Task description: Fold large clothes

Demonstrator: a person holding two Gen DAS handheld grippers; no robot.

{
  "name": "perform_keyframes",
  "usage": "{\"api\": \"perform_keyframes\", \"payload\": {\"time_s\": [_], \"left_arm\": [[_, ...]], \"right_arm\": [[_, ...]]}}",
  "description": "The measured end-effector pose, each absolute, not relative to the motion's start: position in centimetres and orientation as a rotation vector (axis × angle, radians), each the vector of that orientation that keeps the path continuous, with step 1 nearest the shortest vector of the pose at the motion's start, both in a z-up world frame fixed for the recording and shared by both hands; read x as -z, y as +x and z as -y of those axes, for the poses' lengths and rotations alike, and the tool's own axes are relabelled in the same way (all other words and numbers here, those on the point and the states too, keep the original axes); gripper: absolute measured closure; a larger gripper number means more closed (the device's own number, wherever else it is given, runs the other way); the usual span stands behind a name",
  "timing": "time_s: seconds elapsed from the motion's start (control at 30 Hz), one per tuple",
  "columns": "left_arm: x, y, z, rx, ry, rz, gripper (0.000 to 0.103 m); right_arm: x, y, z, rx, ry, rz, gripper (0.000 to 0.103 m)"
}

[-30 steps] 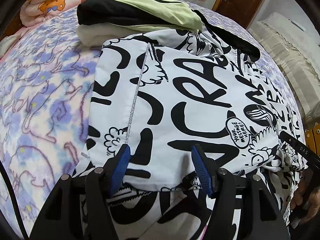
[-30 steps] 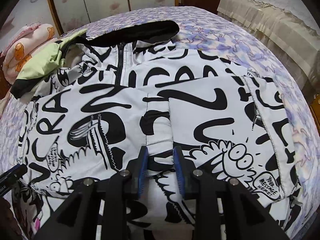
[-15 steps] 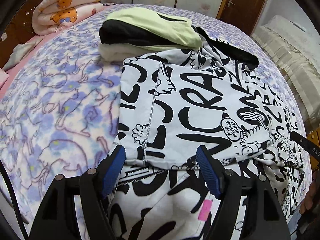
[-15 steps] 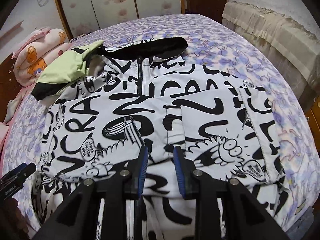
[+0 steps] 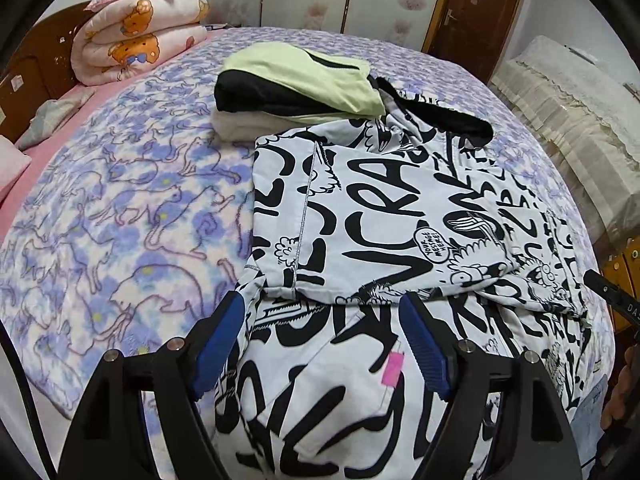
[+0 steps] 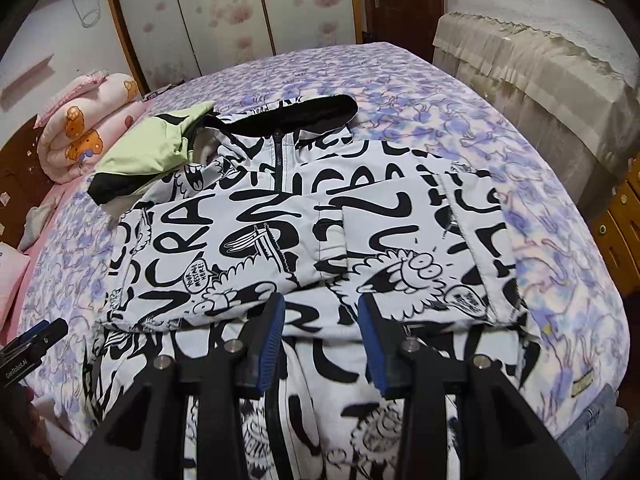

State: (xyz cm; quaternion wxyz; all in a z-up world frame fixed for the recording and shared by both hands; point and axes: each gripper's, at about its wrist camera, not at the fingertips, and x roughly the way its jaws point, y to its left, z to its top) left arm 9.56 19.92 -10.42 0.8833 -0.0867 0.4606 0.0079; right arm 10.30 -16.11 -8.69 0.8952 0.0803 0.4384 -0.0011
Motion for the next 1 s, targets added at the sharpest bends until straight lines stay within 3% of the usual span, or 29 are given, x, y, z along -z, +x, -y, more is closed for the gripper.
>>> {"api": "perform_keyframes", "payload": {"time_s": [0.3,0.47,0.7,1.0], "left_arm": [[8.9,5.0,-20.1,-0.001,-0.136,-0.928,0.024],[9.5,2.2,-21.1,0.029,-0.154,-0.949,0.024],[14.8,-0.9,-23.4,0.101,-0.215,-1.075,0.024],[21.8,-2.5,-24.7,0.146,-0.271,-1.228,0.024]], "right_arm": [[7.1,5.5,17.4,-0.05,0.112,-0.914,0.064],[7.3,3.3,19.4,-0.105,0.135,-1.006,0.058],[10.6,1.3,23.8,-0.128,0.118,-1.161,0.058],[17.4,0.3,32.0,-0.082,0.333,-1.391,0.058]]}}
